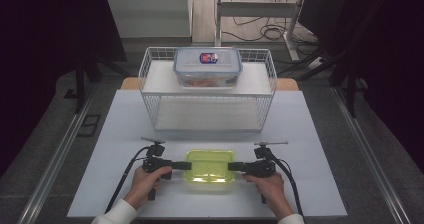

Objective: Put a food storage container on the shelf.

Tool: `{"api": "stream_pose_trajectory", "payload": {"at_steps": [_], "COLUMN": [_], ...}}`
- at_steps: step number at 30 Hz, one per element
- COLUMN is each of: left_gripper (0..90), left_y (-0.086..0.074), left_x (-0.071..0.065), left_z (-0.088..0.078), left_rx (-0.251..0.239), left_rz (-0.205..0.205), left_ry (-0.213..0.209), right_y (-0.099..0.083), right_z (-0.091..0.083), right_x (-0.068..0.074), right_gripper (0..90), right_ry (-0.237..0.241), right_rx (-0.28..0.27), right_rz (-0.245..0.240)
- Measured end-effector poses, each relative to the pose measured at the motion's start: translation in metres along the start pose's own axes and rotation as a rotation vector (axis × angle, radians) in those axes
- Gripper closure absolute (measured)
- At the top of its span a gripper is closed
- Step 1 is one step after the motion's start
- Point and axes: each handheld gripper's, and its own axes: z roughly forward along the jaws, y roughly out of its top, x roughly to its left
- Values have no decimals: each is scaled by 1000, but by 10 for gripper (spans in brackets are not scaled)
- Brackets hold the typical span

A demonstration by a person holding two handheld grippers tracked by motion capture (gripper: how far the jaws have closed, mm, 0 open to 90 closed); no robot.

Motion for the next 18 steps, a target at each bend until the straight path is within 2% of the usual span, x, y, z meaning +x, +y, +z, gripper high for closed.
{"api": "stream_pose_trajectory", "payload": {"at_steps": [7,10,18], "left_gripper": [756,774,800], "left_y": [-2,-2,-4], "left_x": [-4,-6,-12], "left_z": [-5,-7,-11], "left_rx": [-25,-31,-42], "left_rz": [29,42,92], "left_ry": [-10,-11,-10], "right_y": [-1,-2,-1], "right_z": [-7,-11,-19], "right_x": [1,3,11], "right_gripper": [770,789,809], "right_ry": [44,55,52], "right_rx": [-35,-51,-65], "right_rz": [41,32,-62]}}
